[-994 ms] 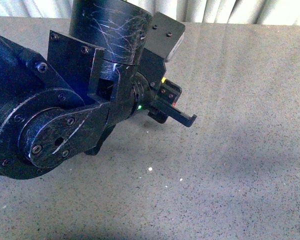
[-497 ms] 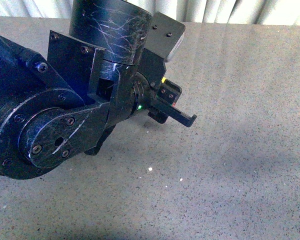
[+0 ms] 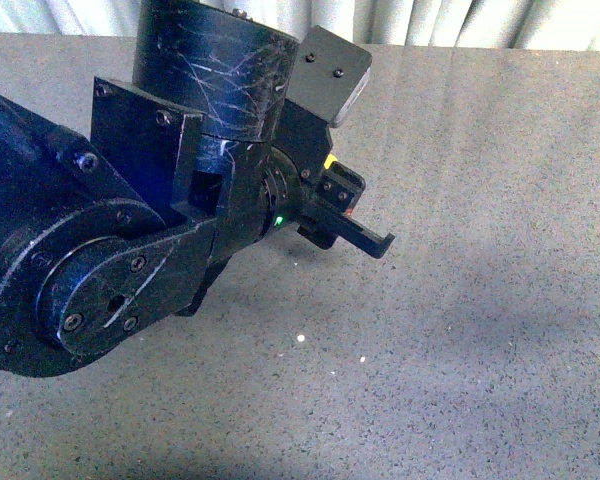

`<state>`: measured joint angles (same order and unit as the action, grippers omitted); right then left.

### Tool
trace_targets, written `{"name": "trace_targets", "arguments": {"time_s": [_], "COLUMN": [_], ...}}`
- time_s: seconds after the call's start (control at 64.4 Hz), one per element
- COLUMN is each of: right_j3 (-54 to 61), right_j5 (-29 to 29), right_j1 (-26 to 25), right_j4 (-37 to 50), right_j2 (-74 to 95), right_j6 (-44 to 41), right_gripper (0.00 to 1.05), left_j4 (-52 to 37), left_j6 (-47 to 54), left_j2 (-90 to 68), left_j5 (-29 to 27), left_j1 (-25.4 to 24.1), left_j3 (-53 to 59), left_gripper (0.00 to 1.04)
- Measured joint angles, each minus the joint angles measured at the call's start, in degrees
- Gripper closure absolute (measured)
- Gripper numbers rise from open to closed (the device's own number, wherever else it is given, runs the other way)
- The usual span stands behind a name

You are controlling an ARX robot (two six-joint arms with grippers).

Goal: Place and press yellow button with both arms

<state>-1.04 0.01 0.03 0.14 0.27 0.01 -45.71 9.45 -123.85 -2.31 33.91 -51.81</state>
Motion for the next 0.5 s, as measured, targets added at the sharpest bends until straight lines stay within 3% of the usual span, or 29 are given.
{"name": "trace_targets", "arguments": {"time_s": [0.124, 0.497], "right_j3": [0.0, 0.0], "right_j5": [0.0, 0.0], "right_j1": [0.0, 0.0], "right_j4": [0.0, 0.0], "right_j2": [0.0, 0.0], "right_j6": [0.0, 0.0], "right_gripper": [0.09, 0.09], "left_j4": [0.0, 0.74], "left_j6": [0.22, 0.83], "left_j2": [0.0, 0.02], "left_j5": [0.37, 0.96], "left_j1": [0.0, 0.07], "left_j3": [0.0, 0.07], "left_gripper": [0.72, 0.09]}}
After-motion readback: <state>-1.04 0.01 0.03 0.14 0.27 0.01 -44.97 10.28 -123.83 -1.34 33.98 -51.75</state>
